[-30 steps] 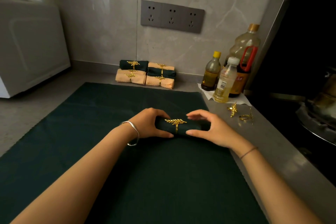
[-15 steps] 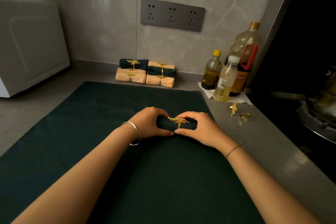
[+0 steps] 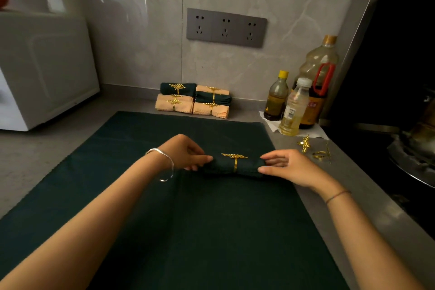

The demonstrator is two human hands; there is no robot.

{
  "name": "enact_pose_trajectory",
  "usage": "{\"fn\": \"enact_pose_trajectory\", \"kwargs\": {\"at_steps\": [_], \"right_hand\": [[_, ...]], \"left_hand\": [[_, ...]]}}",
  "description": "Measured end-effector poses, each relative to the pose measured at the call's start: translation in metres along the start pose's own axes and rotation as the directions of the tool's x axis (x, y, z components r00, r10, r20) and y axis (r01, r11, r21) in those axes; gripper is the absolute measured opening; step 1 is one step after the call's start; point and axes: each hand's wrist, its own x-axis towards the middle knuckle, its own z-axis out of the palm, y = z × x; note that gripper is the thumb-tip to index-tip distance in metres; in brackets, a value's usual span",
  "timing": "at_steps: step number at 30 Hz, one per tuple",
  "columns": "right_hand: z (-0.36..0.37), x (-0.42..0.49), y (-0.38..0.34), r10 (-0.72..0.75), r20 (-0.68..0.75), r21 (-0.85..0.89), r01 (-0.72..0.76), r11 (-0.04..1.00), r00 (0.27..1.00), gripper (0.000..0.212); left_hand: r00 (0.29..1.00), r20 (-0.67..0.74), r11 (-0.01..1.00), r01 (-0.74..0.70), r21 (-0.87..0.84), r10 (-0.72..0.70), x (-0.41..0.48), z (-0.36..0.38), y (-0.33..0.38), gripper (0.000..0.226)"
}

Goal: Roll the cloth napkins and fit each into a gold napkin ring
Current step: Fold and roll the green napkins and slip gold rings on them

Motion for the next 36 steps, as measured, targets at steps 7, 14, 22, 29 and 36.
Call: {"fn": "enact_pose_trajectory", "kwargs": {"at_steps": [7, 14, 22, 29, 36], "right_hand": [[0.028, 0.015, -0.008, 0.097, -0.19, 0.199, -0.059, 0.978, 0.977, 0.048], [0.059, 0.094, -0.076, -0.077, -0.227, 0.339, 0.152, 0.928, 0.971, 0.06], [0.092, 0.236, -0.134, -0.15, -0.232, 0.304, 0.218, 0.927, 0.961, 0.063], [0.112, 0.296, -0.118, -0.135, -0.282, -0.114, 0.107, 0.988, 0.95, 0.059], [0.124, 0.304, -0.103, -0.333, -0.238, -0.489, 0.184, 0.853, 0.912, 0.062]], "left_hand": [[0.993, -0.059, 0.935, 0.074, -0.345, -0.1, 0.001, 0.006, -0.006, 0.04], [0.922, -0.386, 0.956, -0.122, -0.265, 0.01, 0.037, -0.062, -0.032, 0.04], [0.87, -0.479, 0.872, -0.143, -0.467, -0.114, 0.116, -0.144, -0.078, 0.048], [0.86, -0.475, 0.841, -0.108, -0.53, -0.189, 0.174, -0.141, -0.119, 0.05], [0.866, -0.46, 0.828, -0.108, -0.551, -0.193, 0.195, -0.126, -0.131, 0.055]]}}
